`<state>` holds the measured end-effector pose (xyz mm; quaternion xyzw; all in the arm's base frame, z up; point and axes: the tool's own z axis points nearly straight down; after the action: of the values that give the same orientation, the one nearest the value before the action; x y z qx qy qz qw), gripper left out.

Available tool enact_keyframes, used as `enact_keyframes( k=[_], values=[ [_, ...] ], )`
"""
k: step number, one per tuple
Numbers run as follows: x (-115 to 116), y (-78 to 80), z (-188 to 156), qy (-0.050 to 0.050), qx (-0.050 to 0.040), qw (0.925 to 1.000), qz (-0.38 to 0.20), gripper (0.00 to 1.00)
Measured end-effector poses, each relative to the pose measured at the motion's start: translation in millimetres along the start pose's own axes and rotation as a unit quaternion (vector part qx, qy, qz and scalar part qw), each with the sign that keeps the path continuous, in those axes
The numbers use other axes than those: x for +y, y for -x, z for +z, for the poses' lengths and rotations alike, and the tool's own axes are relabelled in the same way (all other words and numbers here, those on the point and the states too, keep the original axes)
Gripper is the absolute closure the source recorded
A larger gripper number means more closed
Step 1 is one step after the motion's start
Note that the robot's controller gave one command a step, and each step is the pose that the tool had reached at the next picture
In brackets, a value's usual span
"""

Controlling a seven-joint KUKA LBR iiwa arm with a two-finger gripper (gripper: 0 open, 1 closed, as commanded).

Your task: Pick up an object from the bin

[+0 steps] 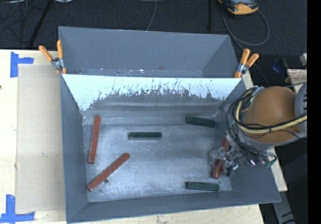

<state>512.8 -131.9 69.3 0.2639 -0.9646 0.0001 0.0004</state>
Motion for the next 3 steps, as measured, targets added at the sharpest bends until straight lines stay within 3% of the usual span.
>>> enact_keyframes(
  k=[1,2,3],
  values=[
    [-9.6,-5.6,-140.7,-0.003,-0.0028,0.9953,-0.097,1.00],
    [-8.7,-6.7,-137.0,0.001,-0.0010,0.9955,-0.095,0.00],
    [44.6,52.7,-35.8,0.004,0.0002,0.9774,-0.211,0.00]
  ],
)
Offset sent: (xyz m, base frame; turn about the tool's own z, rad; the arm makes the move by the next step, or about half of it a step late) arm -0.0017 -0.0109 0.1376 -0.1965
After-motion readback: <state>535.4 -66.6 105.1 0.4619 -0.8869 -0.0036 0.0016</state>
